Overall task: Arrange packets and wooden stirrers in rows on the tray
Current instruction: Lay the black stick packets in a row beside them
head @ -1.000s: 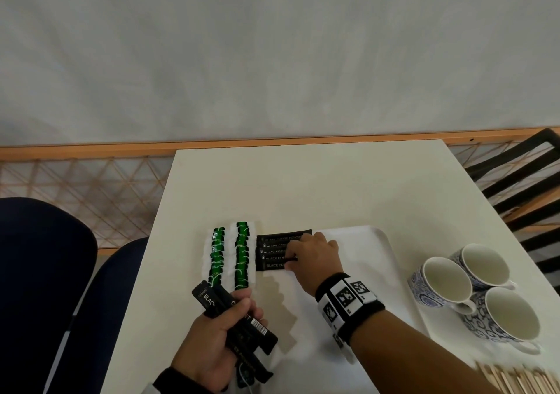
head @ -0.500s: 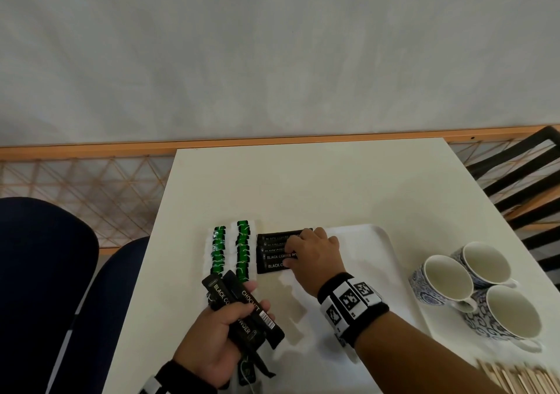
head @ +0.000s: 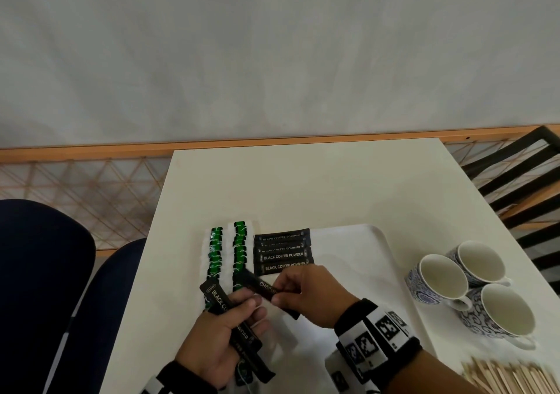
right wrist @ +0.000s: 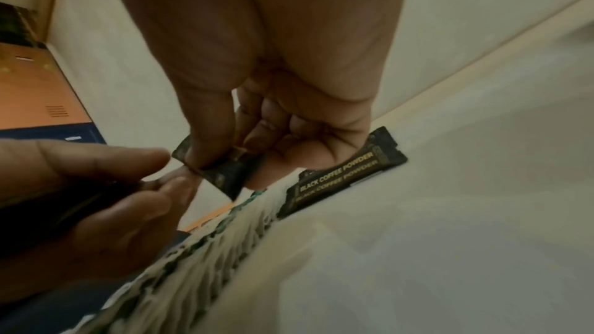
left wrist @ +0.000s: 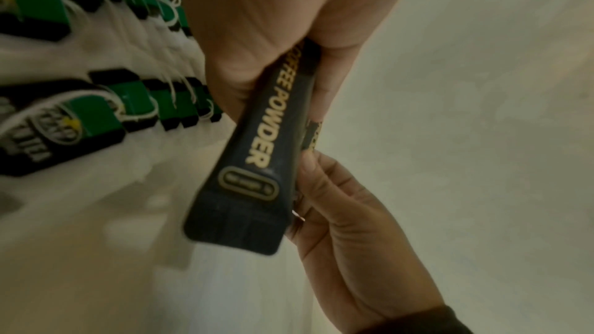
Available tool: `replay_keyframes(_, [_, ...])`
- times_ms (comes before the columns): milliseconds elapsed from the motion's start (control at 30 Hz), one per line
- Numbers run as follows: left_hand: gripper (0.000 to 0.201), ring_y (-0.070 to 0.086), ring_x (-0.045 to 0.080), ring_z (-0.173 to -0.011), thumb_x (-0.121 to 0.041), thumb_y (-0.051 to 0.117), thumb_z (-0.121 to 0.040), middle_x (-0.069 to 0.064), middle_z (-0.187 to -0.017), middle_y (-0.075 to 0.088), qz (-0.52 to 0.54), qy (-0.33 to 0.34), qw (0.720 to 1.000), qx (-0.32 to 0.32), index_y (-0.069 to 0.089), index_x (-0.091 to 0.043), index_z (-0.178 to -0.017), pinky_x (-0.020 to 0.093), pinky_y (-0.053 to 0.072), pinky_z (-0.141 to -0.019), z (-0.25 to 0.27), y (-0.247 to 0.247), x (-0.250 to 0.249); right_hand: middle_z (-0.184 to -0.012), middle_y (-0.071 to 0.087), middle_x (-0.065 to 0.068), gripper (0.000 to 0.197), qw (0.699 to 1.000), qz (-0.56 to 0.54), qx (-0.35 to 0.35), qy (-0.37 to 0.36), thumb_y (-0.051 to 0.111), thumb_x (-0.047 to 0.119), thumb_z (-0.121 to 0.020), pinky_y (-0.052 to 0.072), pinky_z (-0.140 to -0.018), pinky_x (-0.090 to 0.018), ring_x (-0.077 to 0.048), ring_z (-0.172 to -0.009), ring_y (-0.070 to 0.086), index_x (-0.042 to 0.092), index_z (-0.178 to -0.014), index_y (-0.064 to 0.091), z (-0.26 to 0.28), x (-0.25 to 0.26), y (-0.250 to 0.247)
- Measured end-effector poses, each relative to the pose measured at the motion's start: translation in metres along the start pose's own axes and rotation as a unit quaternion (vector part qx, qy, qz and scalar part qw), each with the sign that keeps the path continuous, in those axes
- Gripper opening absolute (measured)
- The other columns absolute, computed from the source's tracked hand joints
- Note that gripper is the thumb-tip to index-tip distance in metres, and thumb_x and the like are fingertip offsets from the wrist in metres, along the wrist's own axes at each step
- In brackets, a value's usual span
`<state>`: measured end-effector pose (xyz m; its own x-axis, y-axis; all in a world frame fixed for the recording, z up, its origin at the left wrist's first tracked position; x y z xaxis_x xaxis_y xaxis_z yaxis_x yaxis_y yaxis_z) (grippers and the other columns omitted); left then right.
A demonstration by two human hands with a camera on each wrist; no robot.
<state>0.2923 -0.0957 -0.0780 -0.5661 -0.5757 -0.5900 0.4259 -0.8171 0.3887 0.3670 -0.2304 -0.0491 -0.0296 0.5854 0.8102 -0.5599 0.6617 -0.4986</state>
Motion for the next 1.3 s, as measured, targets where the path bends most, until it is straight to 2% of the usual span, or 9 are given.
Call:
replay_keyframes(100, [0.022, 0.062, 0.032, -0.074, 0.011, 0.053, -0.086, 0.018, -0.076, 0.068, -0.001, 0.017, 1.000, 0.004, 0.064, 0.007, -0.105, 0.043, 0.059, -0.066, 0.001, -0.003, -0.004, -0.074, 0.059, 0.016, 0.005, 0.989, 0.121, -0.082, 0.009, 0.069, 0.029, -0.085, 0.038, -0.060, -0.012, 0.003, -0.064, 0.051, 0.028, -0.085, 0.064, -0.006, -0.012, -0.021])
replay_keyframes(267, [0.022, 0.062, 0.032, -0.073, 0.012, 0.053, -0.086, 0.018, -0.076, 0.067, -0.002, 0.016, 1.000, 0.002, 0.064, 0.009, -0.105, 0.044, 0.059, -0.067, 0.000, -0.004, -0.003, -0.090, 0.061, 0.004, 0.004, 0.951, 0.279, -0.131, -0.038, 0.057, 0.024, -0.086, 0.042, -0.072, -0.031, -0.019, -0.085, 0.052, 0.021, -0.087, 0.060, -0.015, -0.006, -0.025])
replay_keyframes(433, [0.019, 0.061, 0.032, -0.074, 0.010, 0.052, -0.088, 0.018, -0.076, 0.066, 0.001, 0.022, 1.000, 0.004, 0.064, 0.008, -0.103, 0.041, 0.060, -0.065, 0.002, -0.004, -0.007, -0.078, 0.061, 0.007, 0.018, 0.988, 0.137, -0.072, -0.007, 0.060, 0.024, -0.085, 0.043, -0.064, -0.022, -0.015, -0.072, 0.056, 0.027, -0.076, 0.045, -0.021, -0.010, -0.019])
replay_keyframes(567, [0.020, 0.061, 0.031, -0.072, 0.010, 0.052, -0.087, 0.018, -0.076, 0.066, 0.004, 0.022, 1.000, 0.004, 0.065, 0.009, -0.103, 0.044, 0.057, -0.069, 0.002, -0.005, -0.008, -0.082, 0.072, 0.002, 0.013, 0.999, -0.024, -0.016, 0.046, 0.062, 0.024, -0.089, 0.046, -0.060, -0.017, -0.006, -0.063, 0.063, 0.023, -0.083, 0.050, -0.019, -0.021, -0.015])
replay_keyframes(767, [0.019, 0.061, 0.031, -0.073, 0.010, 0.052, -0.088, 0.017, -0.074, 0.067, 0.003, 0.014, 1.000, 0.000, 0.065, 0.008, -0.102, 0.044, 0.058, -0.067, 0.002, -0.006, -0.004, -0.085, 0.054, 0.010, 0.033, 0.992, 0.124, 0.001, 0.002, 0.060, 0.013, -0.085, 0.040, -0.065, -0.016, -0.010, -0.075, 0.050, 0.035, -0.074, 0.038, -0.016, -0.021, -0.011])
replay_keyframes(900, [0.020, 0.061, 0.032, -0.074, 0.011, 0.053, -0.087, 0.018, -0.076, 0.067, 0.005, 0.016, 1.000, -0.001, 0.064, 0.009, -0.104, 0.044, 0.059, -0.067, 0.002, -0.007, -0.005, -0.099, 0.057, 0.006, 0.018, 0.988, 0.152, -0.002, -0.009, 0.067, 0.023, -0.085, 0.042, -0.074, -0.016, -0.012, -0.088, 0.053, 0.027, -0.083, 0.049, -0.015, -0.022, -0.009])
replay_keyframes(1000, [0.020, 0.061, 0.032, -0.073, 0.011, 0.052, -0.087, 0.019, -0.075, 0.067, 0.008, 0.015, 1.000, -0.003, 0.064, 0.010, -0.103, 0.044, 0.058, -0.066, 0.003, -0.007, -0.005, -0.096, 0.055, 0.010, 0.011, 0.985, 0.169, 0.003, -0.020, 0.065, 0.024, -0.088, 0.041, -0.078, -0.016, -0.010, -0.089, 0.052, 0.026, -0.085, 0.054, -0.016, -0.022, -0.006])
replay_keyframes(1133, [0.019, 0.061, 0.032, -0.072, 0.011, 0.052, -0.088, 0.020, -0.076, 0.066, 0.011, 0.013, 1.000, -0.006, 0.065, 0.009, -0.102, 0.044, 0.058, -0.066, 0.003, -0.008, -0.004, -0.097, 0.061, 0.012, 0.009, 0.981, 0.193, -0.032, -0.009, 0.058, 0.019, -0.092, 0.042, -0.091, -0.032, -0.013, -0.092, 0.056, 0.027, -0.096, 0.054, -0.022, -0.026, -0.009])
replay_keyframes(1300, [0.019, 0.064, 0.030, -0.066, 0.011, 0.052, -0.088, 0.019, -0.075, 0.067, 0.008, 0.011, 1.000, -0.008, 0.065, 0.009, -0.101, 0.044, 0.058, -0.067, 0.003, -0.008, -0.003, -0.101, 0.066, 0.008, 0.009, 0.966, 0.245, -0.077, -0.004, 0.055, 0.024, -0.093, 0.036, -0.091, -0.034, -0.016, -0.098, 0.055, 0.027, -0.101, 0.058, -0.031, -0.027, -0.014])
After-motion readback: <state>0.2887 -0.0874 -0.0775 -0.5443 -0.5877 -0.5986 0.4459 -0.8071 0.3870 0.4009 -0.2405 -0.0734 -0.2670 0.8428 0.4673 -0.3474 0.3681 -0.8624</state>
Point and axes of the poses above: each hand's wrist, its own z-axis away from the middle knuckle, its own y-axis out of the palm, x = y × z, the point moved 9 cm from there along -z, towards the middle knuckle
